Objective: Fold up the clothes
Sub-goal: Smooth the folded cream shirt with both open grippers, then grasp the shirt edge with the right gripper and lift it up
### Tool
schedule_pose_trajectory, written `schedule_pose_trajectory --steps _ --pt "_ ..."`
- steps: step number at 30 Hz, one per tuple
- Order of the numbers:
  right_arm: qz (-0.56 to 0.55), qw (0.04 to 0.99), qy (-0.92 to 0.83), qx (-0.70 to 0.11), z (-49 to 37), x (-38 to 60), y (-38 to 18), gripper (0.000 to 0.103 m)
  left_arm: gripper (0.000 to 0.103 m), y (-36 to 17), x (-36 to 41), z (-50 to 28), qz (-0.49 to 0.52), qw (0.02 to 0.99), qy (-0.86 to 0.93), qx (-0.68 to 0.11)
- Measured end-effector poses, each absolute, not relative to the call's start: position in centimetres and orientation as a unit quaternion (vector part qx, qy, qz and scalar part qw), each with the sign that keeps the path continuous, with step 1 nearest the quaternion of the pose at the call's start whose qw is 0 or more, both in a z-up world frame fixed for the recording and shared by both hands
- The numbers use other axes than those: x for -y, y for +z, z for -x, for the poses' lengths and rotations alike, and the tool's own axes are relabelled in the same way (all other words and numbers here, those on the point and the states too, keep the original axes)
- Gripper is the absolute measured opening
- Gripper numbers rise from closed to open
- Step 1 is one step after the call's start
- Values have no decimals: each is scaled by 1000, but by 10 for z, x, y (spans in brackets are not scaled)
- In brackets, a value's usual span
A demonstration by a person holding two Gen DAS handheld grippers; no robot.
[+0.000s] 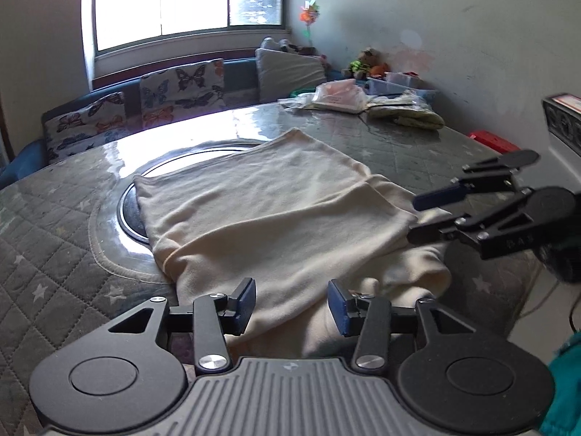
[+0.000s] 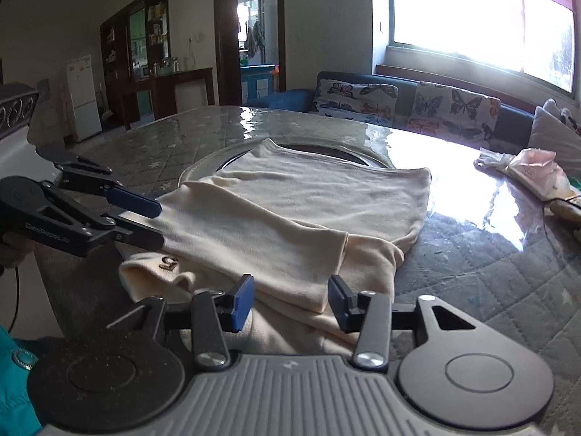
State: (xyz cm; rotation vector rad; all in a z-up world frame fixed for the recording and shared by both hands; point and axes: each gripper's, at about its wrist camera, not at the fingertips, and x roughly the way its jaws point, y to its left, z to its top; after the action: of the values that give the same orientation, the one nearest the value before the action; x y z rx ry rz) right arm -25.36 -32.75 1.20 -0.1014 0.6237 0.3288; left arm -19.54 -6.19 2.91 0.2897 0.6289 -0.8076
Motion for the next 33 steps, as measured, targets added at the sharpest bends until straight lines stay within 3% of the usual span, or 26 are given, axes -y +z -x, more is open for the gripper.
schedule_pose_trajectory --steps 20,22,24,27,33 --pt "192 901 219 -320 279 315 10 58 55 18 59 232 -216 831 -453 -240" --pt "205 898 224 -319 281 312 7 62 51 16 62 234 -217 830 -458 -234" --pt "217 896 226 -315 283 310 4 63 33 14 66 234 -214 829 -461 -234" --pt "237 895 228 -302 285 307 2 65 16 17 68 232 -204 837 -455 -227" --pt "254 896 234 -281 278 302 -1 67 12 33 69 206 -153 854 -439 -233"
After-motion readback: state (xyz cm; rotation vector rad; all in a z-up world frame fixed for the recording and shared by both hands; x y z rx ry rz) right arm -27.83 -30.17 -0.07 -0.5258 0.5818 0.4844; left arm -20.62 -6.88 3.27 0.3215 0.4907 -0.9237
